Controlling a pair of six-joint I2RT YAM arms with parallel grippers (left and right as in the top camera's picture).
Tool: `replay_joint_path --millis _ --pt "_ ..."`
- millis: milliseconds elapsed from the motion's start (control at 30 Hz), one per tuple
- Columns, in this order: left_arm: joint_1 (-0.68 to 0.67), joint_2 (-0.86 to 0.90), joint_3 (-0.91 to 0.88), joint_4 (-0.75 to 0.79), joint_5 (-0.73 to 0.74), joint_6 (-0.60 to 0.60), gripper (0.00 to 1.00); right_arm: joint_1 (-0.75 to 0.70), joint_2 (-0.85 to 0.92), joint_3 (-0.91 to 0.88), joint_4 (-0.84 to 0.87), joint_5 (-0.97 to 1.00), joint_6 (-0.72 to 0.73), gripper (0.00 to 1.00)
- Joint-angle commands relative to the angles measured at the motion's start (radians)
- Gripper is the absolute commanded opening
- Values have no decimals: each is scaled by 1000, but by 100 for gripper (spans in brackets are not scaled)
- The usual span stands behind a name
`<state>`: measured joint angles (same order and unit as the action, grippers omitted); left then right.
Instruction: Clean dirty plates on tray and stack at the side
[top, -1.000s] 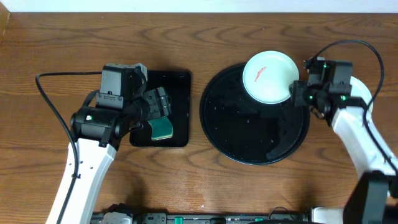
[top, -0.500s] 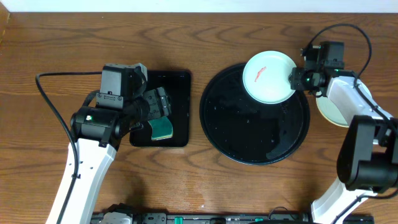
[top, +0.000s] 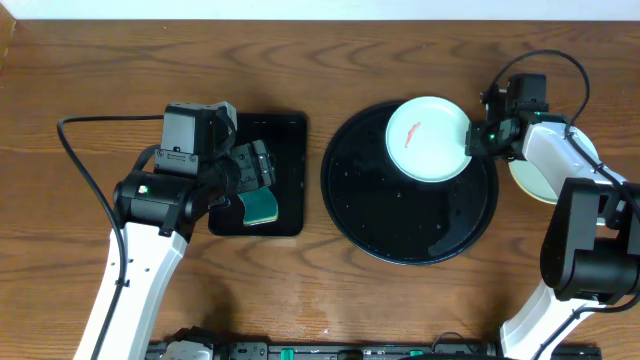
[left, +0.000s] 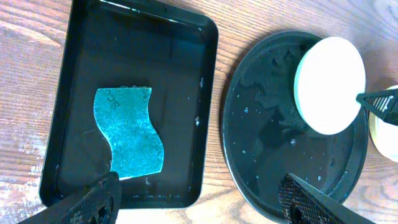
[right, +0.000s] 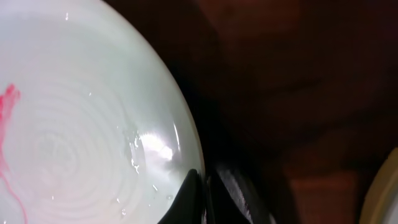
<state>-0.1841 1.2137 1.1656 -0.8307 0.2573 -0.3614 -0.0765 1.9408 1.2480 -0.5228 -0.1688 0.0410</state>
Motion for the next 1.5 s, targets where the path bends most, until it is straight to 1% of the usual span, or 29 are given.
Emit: replay_joint_path --millis 0,133,333,433,567,600,667,733,767,833,900,967,1000,1100,1167,1267,1333,1433,1467 --pt "2 -4 16 -2 4 10 82 8 -69 8 -58 0 49 1" --pt "2 -4 16 -2 5 10 82 49 -111 8 -177 -23 48 1" --pt "2 -4 16 -2 4 10 82 140 -115 4 -332 -23 49 1" --pt "2 -4 16 -2 4 10 82 182 -115 1 -371 30 80 1" --pt "2 -4 16 -2 5 10 82 211 -115 -1 -377 119 103 1" --pt "2 -4 16 -2 4 10 82 214 -115 -1 -375 114 95 12" --pt "2 -4 16 -2 4 10 82 218 -115 -1 -381 97 65 44" --pt "2 -4 16 -2 5 10 82 218 -114 -1 -391 95 47 53" --pt "2 -4 16 -2 5 10 82 217 -114 -3 -388 93 43 56" --pt "2 -4 16 -2 4 10 82 214 -112 -11 -357 92 35 54" --pt "2 -4 16 -2 4 10 82 212 -108 -26 -329 79 35 47" --pt "2 -4 16 -2 4 10 82 213 -106 -46 -308 59 32 44" --pt "2 -4 16 -2 4 10 82 213 -106 -69 -279 59 32 39" --pt "2 -4 16 -2 5 10 82 213 -106 -105 -216 58 32 36" --pt "2 -4 16 -2 5 10 82 214 -106 -130 -171 58 33 35" --pt "2 -4 16 -2 5 9 82 215 -106 -183 -92 56 33 30" --pt "2 -4 16 -5 5 9 82 214 -106 -214 -50 56 34 23" --pt "2 -4 16 -32 32 10 82 213 -106 -232 -36 60 41 1" --pt "2 -4 16 -34 31 10 82 213 -106 -232 -45 60 41 1"
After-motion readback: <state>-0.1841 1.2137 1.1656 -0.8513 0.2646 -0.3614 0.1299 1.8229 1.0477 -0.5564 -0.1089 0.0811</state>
